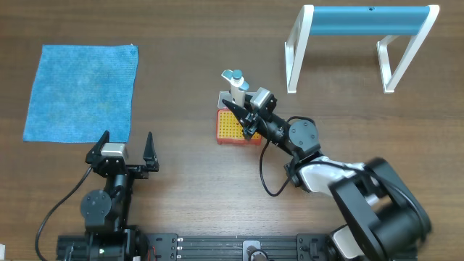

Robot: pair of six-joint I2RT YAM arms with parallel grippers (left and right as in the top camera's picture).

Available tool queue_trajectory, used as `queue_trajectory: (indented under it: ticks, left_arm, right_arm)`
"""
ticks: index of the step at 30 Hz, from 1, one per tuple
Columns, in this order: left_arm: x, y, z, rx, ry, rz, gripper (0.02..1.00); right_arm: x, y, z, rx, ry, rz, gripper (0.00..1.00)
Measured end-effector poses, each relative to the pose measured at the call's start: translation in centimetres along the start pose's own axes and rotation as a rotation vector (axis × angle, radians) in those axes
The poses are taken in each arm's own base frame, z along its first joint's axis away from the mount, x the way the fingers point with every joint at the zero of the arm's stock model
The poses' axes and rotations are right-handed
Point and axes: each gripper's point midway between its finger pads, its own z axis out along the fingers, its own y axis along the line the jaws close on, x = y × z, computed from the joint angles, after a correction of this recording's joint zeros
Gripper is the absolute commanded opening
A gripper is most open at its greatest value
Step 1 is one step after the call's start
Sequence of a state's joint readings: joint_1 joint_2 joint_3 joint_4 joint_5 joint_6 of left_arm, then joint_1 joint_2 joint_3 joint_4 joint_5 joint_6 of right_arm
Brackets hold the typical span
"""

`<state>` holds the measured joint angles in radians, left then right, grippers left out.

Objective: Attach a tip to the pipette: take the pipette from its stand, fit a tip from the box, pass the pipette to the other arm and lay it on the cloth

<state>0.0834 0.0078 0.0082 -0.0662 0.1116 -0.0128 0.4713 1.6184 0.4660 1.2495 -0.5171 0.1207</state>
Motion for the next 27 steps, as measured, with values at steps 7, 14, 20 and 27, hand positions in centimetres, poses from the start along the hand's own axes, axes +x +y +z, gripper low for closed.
queue_trajectory:
  ticks: [7,14,20,27]
  left_arm:
    - [0.0,0.0,0.0,0.000,0.000,0.000,0.996]
    - [0.0,0.0,0.0,0.000,0.000,0.000,0.996]
    - [0.0,0.0,0.0,0.000,0.000,0.000,0.996]
    - [-1.0,-5.3,-0.8,0.317,0.023,-0.410,0.996]
  right_arm:
    - [-9.3,3.1,-1.7,-0.186,0.138,0.095,0.080]
    - [-7.9,3.8,-2.6,-0.180,0.241,0.295,0.080]
    - [-7.7,2.8,-2.8,-0.130,0.246,0.349,0.082]
    - [-7.7,1.9,-3.0,-0.095,0.247,0.414,0.080]
